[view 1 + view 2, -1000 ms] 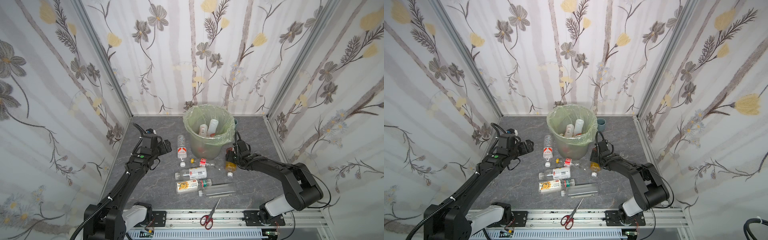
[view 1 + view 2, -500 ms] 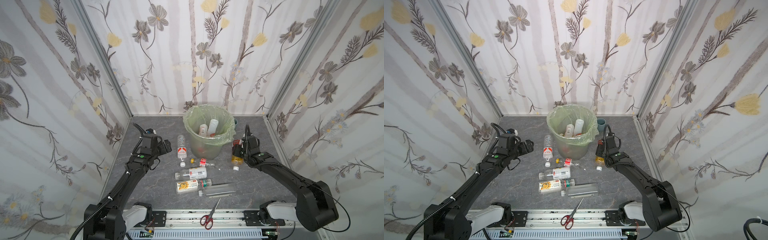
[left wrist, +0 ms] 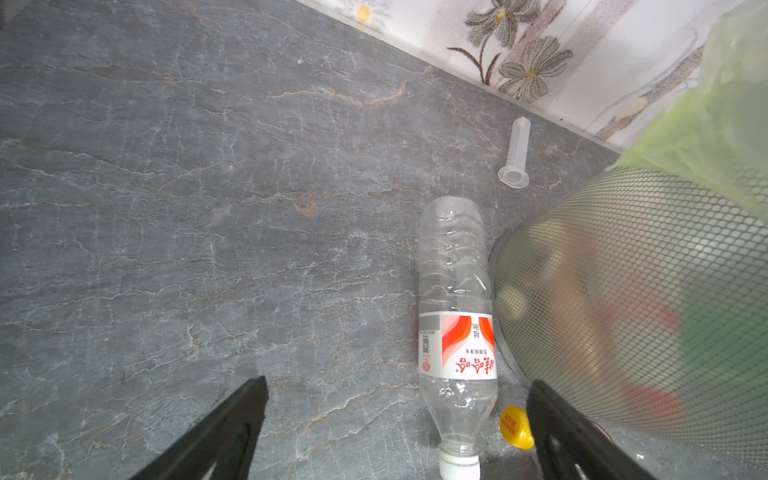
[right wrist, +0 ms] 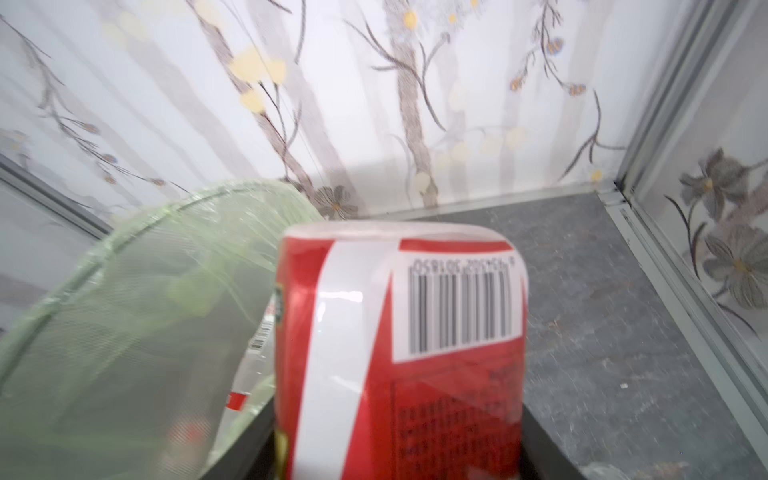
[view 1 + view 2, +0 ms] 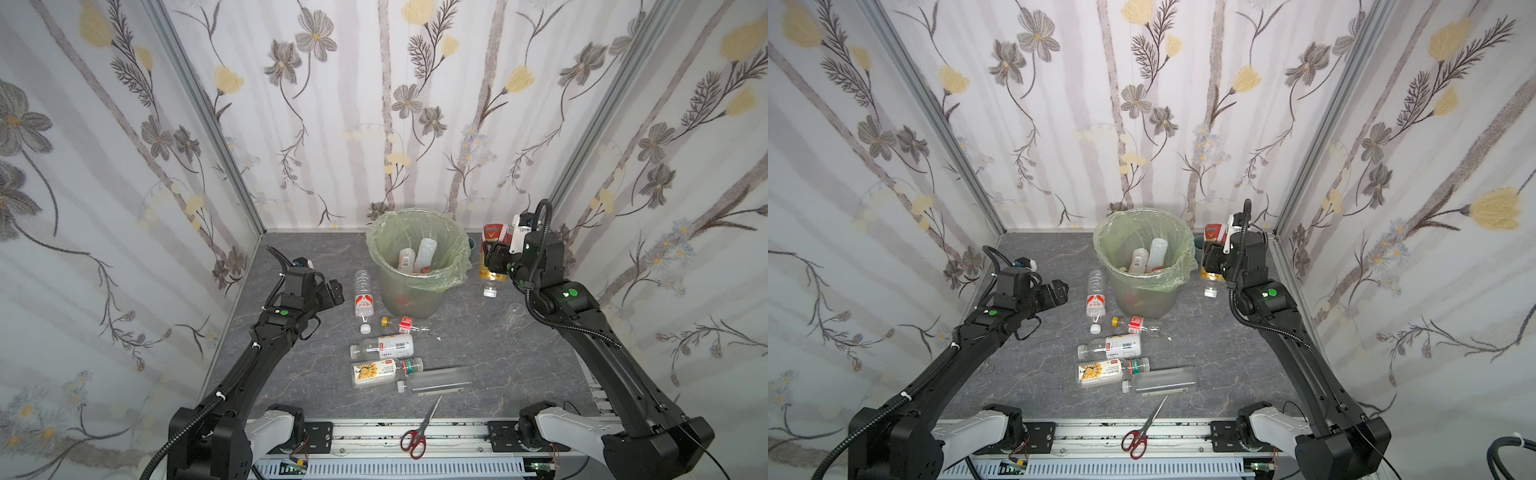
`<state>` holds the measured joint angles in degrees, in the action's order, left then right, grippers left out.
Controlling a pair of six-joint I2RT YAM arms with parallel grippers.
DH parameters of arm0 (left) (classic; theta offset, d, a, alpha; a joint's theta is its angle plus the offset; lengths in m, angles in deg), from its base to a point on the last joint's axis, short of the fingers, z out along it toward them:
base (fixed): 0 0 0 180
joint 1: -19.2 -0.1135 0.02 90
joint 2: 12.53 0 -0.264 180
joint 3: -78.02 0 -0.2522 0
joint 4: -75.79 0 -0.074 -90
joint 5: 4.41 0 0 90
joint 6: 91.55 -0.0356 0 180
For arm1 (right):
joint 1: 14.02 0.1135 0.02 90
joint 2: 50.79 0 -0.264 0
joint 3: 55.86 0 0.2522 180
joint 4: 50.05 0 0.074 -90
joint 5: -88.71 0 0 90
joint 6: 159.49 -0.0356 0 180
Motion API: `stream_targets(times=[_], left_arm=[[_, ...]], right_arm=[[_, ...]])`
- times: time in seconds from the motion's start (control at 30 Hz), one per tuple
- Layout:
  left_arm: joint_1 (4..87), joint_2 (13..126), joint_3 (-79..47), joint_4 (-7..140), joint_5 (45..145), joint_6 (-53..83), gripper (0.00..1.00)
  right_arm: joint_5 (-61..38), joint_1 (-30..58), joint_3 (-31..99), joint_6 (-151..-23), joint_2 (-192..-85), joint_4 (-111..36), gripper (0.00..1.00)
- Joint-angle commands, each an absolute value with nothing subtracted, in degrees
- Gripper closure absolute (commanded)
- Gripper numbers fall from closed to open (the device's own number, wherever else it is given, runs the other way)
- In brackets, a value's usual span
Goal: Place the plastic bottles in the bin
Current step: 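Lift the red-and-yellow bottle with the right gripper and carry it over the bin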
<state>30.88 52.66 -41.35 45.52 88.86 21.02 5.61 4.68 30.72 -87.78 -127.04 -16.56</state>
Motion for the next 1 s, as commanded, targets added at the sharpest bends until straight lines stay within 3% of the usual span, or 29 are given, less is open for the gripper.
stream_targets(times=[0.0,0.37,0.97], left_arm=[[30.78,52.51,-41.19,47.4,89.05,21.56,0.0],[30.71,50.66,-42.24,47.62,89.94,21.74,0.0],[30.71,50.49,-42.61,47.97,90.34,21.83,0.0]], right_arm=[[-0.58,5.18,36.04,-86.08,-129.81,-18.71,0.4],[-5.89,10.88,49.17,-87.86,-140.78,-21.94,0.4],[-11.66,12.13,51.85,-92.36,-151.93,-28.99,0.36]])
